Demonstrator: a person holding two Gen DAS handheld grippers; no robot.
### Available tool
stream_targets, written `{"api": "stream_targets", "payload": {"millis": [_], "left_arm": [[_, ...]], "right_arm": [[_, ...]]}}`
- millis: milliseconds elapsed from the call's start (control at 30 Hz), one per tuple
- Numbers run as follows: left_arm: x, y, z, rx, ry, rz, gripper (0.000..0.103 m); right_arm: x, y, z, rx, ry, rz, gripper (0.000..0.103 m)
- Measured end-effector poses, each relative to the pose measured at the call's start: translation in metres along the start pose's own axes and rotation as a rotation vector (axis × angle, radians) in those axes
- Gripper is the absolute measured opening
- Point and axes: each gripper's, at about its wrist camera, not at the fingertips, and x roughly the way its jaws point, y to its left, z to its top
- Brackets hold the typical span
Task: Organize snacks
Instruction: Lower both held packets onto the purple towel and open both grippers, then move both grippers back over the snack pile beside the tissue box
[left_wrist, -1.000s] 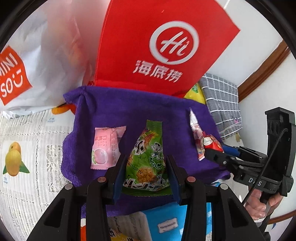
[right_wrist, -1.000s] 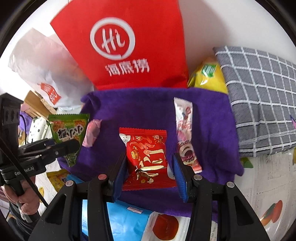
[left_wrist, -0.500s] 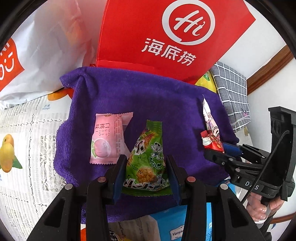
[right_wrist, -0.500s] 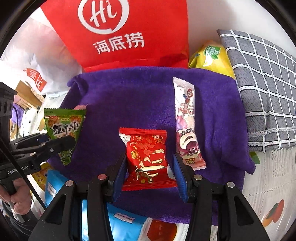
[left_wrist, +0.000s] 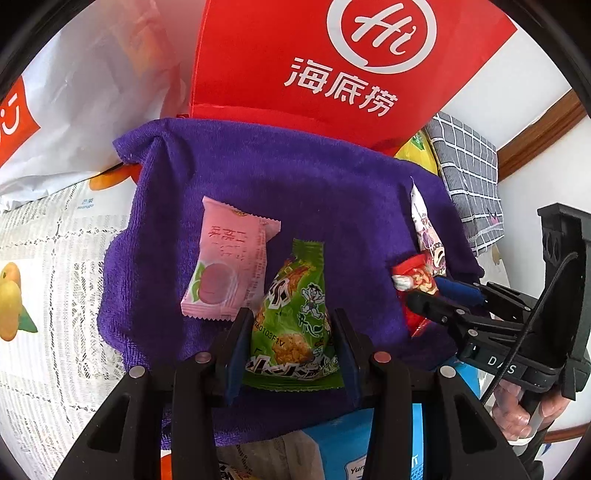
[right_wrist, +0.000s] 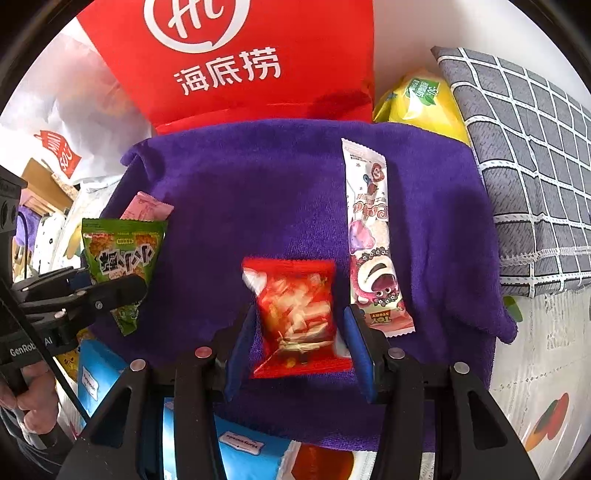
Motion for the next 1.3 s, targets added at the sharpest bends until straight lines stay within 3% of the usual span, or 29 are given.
{"api": "stream_targets", "payload": {"millis": [133, 200, 233, 500, 667, 833, 1000, 1300], "left_arm": [[0.0, -0.002, -0.001, 0.004, 0.013, 0.008, 0.044], [-0.001, -0.003, -0.001, 0.005, 0.014, 0.017, 0.06], [-0.003, -0.004, -0.001, 0.007, 0.008, 0.023, 0.062], [-0.032, -0.007, -0.012, 0.032, -0.048, 0.062, 0.062], [-0.063, -0.007, -0.031, 0.047, -0.131, 0.111, 0.062], [-0.1, -0.01, -0.058, 0.084, -0.226, 0.166, 0.062], [-0.134, -0.019, -0.082, 0.091, -0.298, 0.148, 0.062], [-0.168, -0.044, -0.128, 0.144, -0.397, 0.208, 0.062]], "right_arm": [[-0.006, 0.001, -0.001, -0.018, -0.013, -0.013, 0.061], [-0.012, 0.001, 0.0, -0.016, -0.02, -0.012, 0.061], [-0.015, 0.002, 0.0, -0.014, -0.024, -0.009, 0.061], [-0.06, 0.008, -0.002, -0.034, -0.13, 0.003, 0.061], [-0.101, 0.016, -0.013, -0.032, -0.251, -0.004, 0.061], [-0.132, 0.027, -0.038, -0.017, -0.359, -0.031, 0.069], [-0.155, 0.04, -0.065, -0.025, -0.384, -0.067, 0.077], [-0.185, 0.047, -0.123, -0.038, -0.471, -0.154, 0.077]]}}
